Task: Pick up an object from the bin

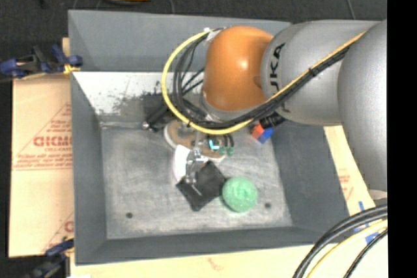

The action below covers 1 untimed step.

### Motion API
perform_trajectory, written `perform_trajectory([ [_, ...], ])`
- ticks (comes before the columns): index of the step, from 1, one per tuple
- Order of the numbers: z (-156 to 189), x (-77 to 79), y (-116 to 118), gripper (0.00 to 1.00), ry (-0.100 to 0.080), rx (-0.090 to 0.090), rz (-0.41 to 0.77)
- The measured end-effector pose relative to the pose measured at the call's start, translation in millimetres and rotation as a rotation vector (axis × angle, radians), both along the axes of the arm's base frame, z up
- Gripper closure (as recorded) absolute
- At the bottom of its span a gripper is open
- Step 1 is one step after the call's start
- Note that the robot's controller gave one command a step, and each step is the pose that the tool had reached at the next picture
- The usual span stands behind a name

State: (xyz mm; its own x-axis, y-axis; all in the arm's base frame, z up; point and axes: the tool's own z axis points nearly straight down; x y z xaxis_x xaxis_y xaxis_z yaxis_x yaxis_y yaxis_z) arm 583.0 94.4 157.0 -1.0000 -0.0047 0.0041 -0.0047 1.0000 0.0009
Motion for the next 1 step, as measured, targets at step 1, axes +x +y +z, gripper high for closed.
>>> perform_trajectory([
  [1, 4.6, 2.0, -0.4, 0.00, -0.008, 0.001, -0.002],
])
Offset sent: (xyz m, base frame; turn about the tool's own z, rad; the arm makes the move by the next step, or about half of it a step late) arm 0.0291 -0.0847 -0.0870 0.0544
